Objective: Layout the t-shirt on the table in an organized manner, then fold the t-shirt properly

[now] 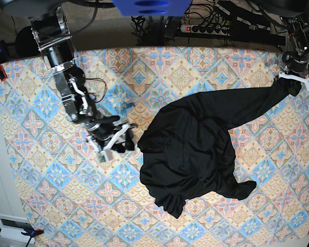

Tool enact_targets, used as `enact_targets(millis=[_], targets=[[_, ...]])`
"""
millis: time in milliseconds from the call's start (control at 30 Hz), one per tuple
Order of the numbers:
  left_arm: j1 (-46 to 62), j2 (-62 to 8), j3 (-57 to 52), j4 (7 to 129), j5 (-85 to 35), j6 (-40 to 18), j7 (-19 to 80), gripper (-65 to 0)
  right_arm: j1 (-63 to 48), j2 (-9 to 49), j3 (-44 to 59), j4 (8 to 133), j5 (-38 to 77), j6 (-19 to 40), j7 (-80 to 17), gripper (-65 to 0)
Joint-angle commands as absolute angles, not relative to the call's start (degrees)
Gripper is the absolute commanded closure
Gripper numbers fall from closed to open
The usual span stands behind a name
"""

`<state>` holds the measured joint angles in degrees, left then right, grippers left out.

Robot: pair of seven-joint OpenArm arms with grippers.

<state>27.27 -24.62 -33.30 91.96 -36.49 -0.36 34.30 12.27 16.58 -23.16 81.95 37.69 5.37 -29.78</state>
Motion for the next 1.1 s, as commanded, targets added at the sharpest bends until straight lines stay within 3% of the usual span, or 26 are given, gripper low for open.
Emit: enact_targets(millis=[0,167,433,667,1067], targets=[[27.38,-25.80,-33.80,93.05,-36.53,-0.40,33.10,0.0,14.46,15.78,-24.48,82.68,38.11,6.02,-28.70,-21.7],[27.65,-25.80,-33.80,93.05,-36.53,-0.40,33.10,0.0,20.09,13.14,-30.73,82.24,38.11,6.02,-28.53,-22.4],[27.74,-25.63,-33.89,92.79,-36.53,-0.40,33.10,0.0,25.45,8.48,-32.13,71.69,38.02,6.02,-28.79,-23.9],[27.74,-25.71,-33.89,92.79,-36.53,-0.40,33.10,0.0,27.03,8.04,-32.22,69.67,38.11,6.02,-28.97,-33.3],[27.38,-25.63,-33.89,92.79,-36.53,-0.40,33.10,0.0,27.03,8.04,-36.62,66.42,38.02,6.02,-28.79,-33.7]])
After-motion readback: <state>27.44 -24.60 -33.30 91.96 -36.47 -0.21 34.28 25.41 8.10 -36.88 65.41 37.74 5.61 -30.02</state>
